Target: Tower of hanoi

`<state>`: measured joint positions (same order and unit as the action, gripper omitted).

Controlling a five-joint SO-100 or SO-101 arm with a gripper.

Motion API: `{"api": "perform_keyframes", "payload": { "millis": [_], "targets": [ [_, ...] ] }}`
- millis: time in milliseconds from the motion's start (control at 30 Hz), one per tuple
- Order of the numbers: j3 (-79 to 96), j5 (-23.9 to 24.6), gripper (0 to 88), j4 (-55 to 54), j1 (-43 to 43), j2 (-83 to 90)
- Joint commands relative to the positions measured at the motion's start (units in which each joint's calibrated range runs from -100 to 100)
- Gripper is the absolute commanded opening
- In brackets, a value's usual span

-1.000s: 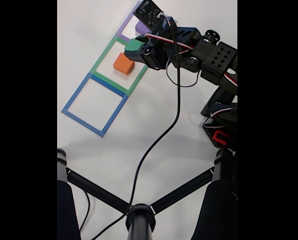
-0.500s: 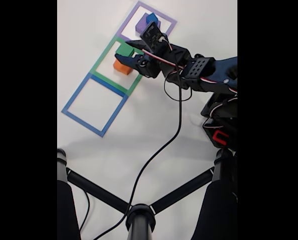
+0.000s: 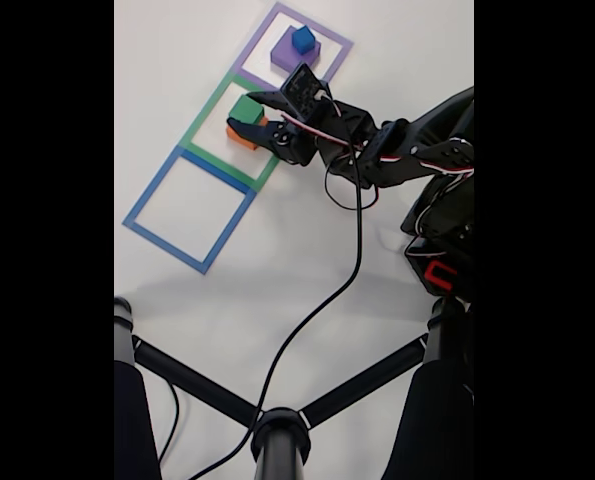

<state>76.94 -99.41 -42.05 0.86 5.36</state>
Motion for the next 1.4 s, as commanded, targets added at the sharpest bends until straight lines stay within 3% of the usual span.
{"api": "perform_keyframes", "payload": {
  "millis": [0,667,1167,1367],
  "targets": [
    [-0.7,-0.6,8.6,-4.0,-0.3,-2.1],
    [-5.7,-0.6,9.4,-8.2,0.7,-10.2],
    [-4.6,-0.6,25.8,-8.5,1.2,-9.8],
    [-3.5,-0.6,25.3,-4.6,1.1,-3.0]
  ]
}}
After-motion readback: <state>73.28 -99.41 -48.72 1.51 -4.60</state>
